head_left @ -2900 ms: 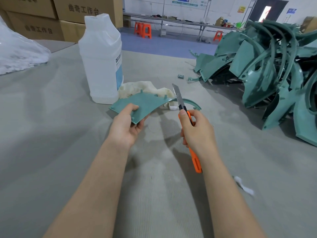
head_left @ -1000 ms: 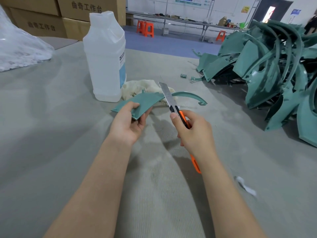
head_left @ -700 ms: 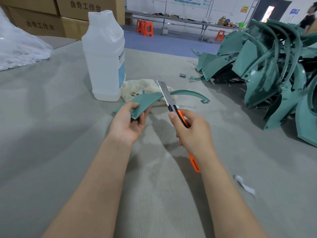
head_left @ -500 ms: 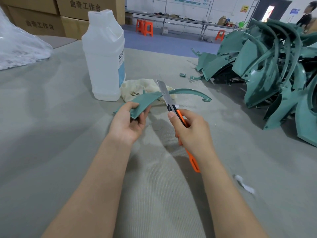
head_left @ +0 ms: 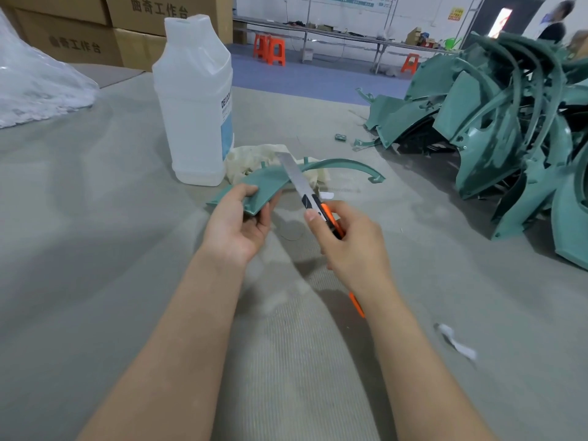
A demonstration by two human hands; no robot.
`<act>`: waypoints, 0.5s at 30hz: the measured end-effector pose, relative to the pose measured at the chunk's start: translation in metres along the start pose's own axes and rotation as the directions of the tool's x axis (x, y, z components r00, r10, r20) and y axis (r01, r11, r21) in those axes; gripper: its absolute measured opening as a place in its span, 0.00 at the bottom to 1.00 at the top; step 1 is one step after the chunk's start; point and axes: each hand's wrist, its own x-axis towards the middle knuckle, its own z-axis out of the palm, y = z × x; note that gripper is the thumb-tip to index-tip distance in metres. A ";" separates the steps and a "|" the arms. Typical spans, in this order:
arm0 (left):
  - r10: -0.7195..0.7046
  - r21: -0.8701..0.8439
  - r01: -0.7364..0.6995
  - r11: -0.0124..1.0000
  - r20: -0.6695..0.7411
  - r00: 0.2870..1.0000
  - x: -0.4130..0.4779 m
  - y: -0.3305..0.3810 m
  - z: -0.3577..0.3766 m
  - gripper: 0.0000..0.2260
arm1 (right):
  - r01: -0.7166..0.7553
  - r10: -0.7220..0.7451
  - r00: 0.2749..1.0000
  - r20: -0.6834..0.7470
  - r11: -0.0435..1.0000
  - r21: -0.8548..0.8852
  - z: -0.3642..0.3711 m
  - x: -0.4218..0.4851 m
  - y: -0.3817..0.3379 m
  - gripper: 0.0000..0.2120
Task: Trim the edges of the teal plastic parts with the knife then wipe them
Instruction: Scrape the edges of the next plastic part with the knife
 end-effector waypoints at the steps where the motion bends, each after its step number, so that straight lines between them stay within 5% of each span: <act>1: 0.001 -0.001 -0.001 1.000 0.001 1.000 0.000 0.000 0.000 0.11 | 0.000 0.000 1.000 -0.006 1.000 -0.003 0.000 0.000 0.001 0.09; 15: 0.048 0.039 -0.044 0.998 -0.104 0.993 0.001 0.001 -0.001 0.02 | 0.060 -0.058 0.990 0.132 0.998 -0.010 0.006 -0.006 -0.002 0.11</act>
